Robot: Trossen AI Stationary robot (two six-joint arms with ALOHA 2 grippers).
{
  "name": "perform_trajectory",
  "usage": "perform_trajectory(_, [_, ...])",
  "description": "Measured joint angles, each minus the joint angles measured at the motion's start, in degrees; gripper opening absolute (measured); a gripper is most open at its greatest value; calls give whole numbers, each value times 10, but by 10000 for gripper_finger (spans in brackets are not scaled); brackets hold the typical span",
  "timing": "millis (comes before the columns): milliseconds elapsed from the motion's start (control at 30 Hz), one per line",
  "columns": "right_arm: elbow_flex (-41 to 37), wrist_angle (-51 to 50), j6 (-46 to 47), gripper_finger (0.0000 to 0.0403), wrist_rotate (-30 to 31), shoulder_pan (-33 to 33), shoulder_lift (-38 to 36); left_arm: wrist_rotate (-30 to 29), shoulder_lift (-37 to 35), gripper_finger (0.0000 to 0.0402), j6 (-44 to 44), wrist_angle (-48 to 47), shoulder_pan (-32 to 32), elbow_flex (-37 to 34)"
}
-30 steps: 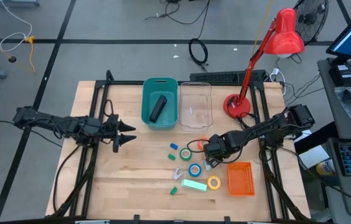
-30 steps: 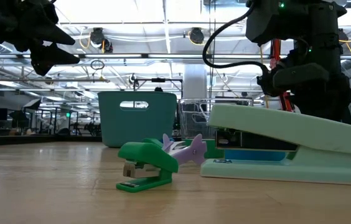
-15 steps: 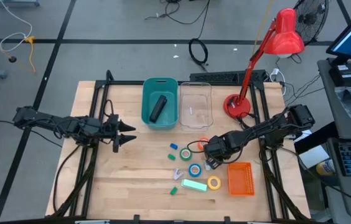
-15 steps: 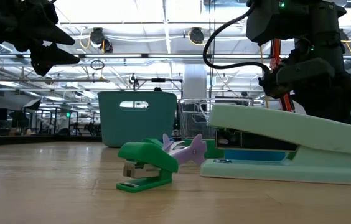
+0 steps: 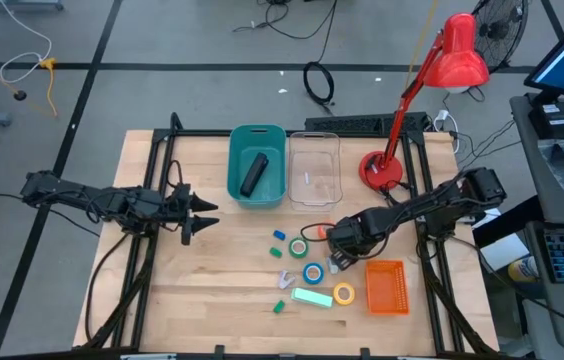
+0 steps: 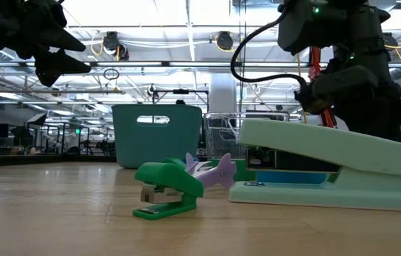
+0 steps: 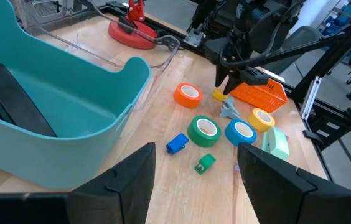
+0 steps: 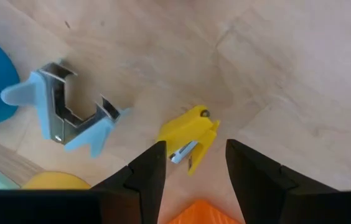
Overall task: Pick and place Stapler, Stapler remover, tape
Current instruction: Put the small yellow stapler into the green bin
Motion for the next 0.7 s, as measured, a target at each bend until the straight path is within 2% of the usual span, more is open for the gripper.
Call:
perform_trajectory(300, [0, -1, 10, 180, 3, -6, -40, 0, 0, 228, 1, 0, 0, 0])
perform_trajectory(700, [0, -1, 15, 181, 0, -6, -40, 0, 0, 228, 2, 0, 0, 0])
